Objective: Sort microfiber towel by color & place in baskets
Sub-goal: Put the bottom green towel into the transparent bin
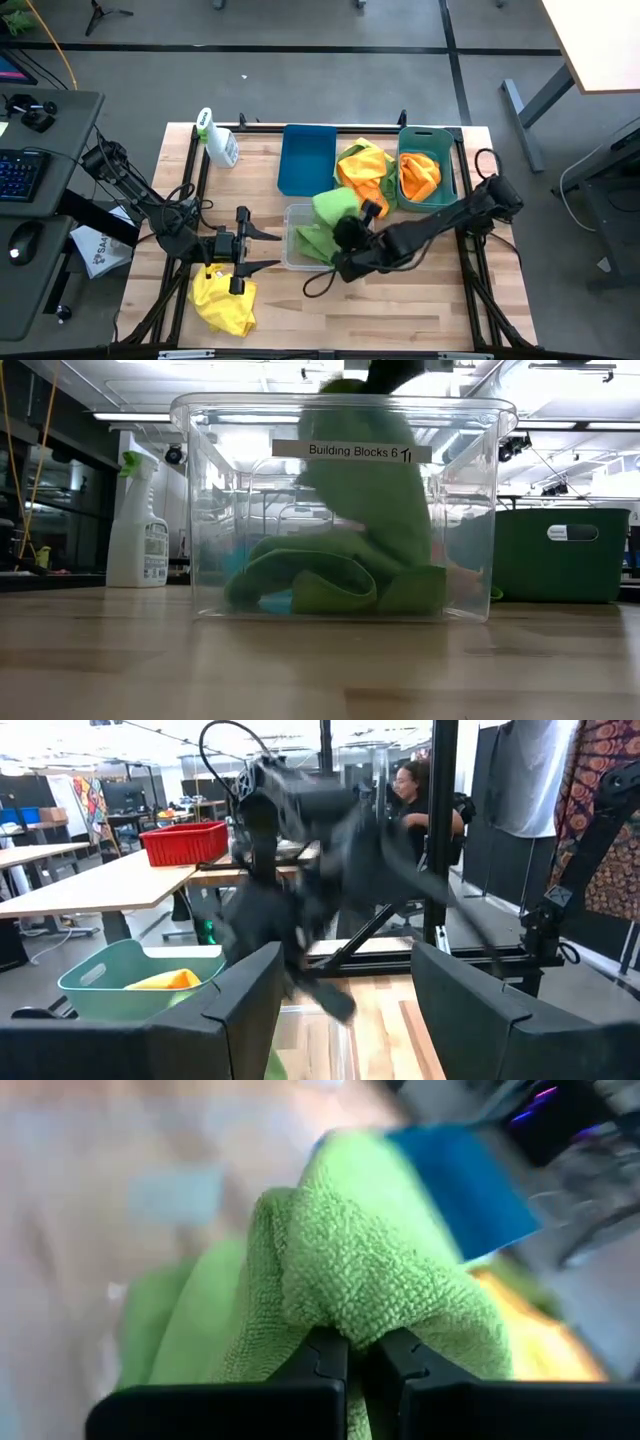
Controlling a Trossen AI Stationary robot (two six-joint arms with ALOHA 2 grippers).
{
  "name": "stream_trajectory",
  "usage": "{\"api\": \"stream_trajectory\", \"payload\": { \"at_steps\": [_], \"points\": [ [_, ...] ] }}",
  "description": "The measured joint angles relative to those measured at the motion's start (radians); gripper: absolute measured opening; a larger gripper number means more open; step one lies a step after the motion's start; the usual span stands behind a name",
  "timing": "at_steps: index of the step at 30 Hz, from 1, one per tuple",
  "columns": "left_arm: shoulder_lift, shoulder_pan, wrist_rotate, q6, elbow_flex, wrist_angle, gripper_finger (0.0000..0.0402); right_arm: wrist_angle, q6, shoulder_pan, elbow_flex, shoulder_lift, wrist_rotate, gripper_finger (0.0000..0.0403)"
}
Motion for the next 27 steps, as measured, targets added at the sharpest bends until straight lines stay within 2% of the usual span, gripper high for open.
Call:
{"api": "stream_trajectory", "payload": {
  "at_steps": [3, 6, 12, 15, 18, 22, 25, 27],
  "points": [
    [0.000, 0.000, -0.001, 0.000, 0.000, 0.000, 0.0209, 0.115, -0.020, -0.004, -0.110, 0.001, -0.109, 0.0000],
    [0.000, 0.000, -0.010, 0.000, 0.000, 0.000, 0.0209, 0.190, -0.037, -0.003, -0.153, 0.001, -0.148, 0.0000],
    [0.000, 0.012, -0.013, 0.000, 0.000, 0.003, 0.0209, 0.192, -0.083, -0.004, -0.095, 0.001, -0.139, 0.0009],
    [0.000, 0.020, -0.015, -0.001, 0.000, 0.003, 0.0209, 0.186, -0.088, -0.006, -0.040, 0.001, -0.175, 0.0023],
    [0.000, 0.024, -0.017, -0.004, 0.000, 0.002, 0.0209, 0.173, -0.053, -0.012, 0.021, 0.001, -0.259, 0.0048],
    [0.000, 0.023, -0.018, -0.017, 0.000, -0.002, 0.0209, 0.146, -0.005, -0.011, 0.074, 0.000, -0.371, 0.0102],
    [0.000, 0.023, -0.017, -0.050, 0.000, -0.013, 0.0209, 0.072, 0.046, -0.009, 0.103, 0.000, -0.455, 0.0147],
    [0.000, 0.023, -0.016, -0.066, 0.000, -0.030, 0.0209, -0.002, 0.109, -0.008, 0.118, 0.000, -0.471, 0.0175]
  ]
}}
